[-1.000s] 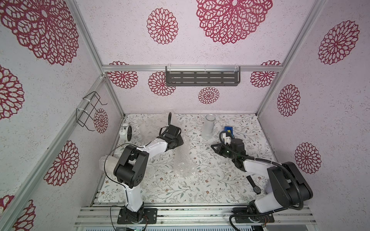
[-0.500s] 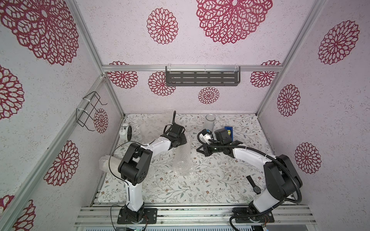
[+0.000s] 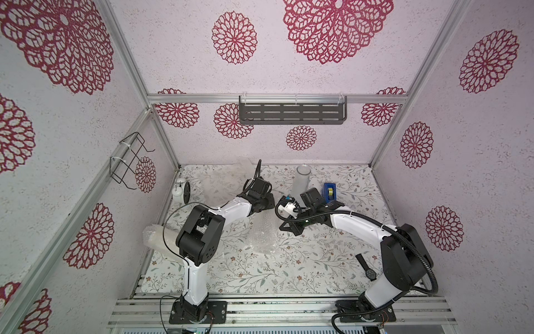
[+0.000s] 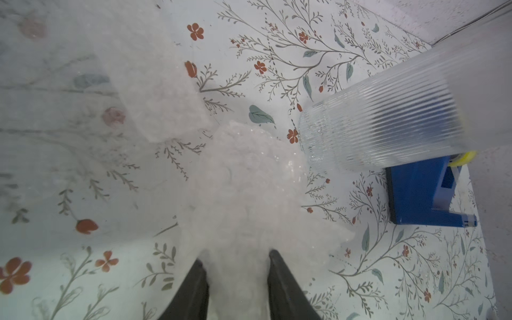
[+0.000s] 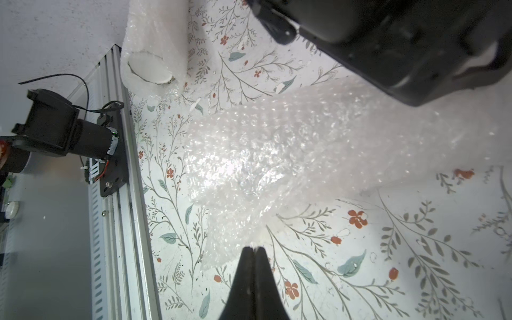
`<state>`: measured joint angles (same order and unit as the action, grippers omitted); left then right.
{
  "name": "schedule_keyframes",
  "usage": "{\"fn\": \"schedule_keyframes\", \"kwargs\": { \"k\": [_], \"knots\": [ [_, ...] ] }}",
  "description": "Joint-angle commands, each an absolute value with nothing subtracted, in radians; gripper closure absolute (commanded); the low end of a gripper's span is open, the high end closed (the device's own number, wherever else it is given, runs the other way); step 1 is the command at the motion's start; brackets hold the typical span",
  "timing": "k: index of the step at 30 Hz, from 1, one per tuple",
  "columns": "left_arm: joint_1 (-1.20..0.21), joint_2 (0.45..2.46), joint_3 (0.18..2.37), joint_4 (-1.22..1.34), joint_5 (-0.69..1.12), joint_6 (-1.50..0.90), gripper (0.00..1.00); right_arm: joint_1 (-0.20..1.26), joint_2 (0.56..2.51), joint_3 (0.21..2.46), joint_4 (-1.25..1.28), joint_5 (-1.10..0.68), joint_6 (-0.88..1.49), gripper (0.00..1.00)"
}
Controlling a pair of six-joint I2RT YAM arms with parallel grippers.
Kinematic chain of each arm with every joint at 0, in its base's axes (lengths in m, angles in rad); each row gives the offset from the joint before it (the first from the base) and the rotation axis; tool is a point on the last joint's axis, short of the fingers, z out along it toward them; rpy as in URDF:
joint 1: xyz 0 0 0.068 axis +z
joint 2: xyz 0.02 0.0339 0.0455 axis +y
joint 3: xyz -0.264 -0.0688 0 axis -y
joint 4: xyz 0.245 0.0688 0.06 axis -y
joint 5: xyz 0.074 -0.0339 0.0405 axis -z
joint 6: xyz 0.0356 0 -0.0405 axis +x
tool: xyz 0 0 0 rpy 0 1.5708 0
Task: Wrap vases in bubble wrap
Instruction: Stick the tape on the bubble wrap.
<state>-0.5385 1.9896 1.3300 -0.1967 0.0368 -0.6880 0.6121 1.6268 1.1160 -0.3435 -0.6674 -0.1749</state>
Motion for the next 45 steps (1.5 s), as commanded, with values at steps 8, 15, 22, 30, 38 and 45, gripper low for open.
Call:
{"fn": "schedule_keyframes", "kwargs": {
  "k": [8, 15, 22, 30, 38, 45],
  "knots": [
    [-0.6, 2.076, 1.29, -0.361, 0.142, -0.671, 0.64, 0.621, 1.62, 1.142, -0.235, -0.752, -0.152, 1.0],
    [-0.601, 2.081, 1.292, -0.354, 0.146, -0.669, 0.64, 0.647, 1.607, 1.165, -0.224, -0.817, -0.145, 1.0],
    [-0.6, 2.076, 1.293, -0.359, 0.148, -0.67, 0.64, 0.665, 1.672, 1.199, -0.202, -0.828, -0.139, 1.0],
    [-0.6, 2.072, 1.284, -0.354, 0.145, -0.671, 0.64, 0.66, 1.728, 1.197, -0.196, -0.769, -0.138, 1.0],
    [-0.6, 2.067, 1.284, -0.358, 0.142, -0.669, 0.64, 0.6, 1.717, 1.122, -0.192, -0.723, -0.117, 1.0],
    [-0.6, 2.067, 1.285, -0.356, 0.141, -0.671, 0.64, 0.597, 1.735, 1.121, -0.199, -0.697, -0.116, 1.0]
  ]
}}
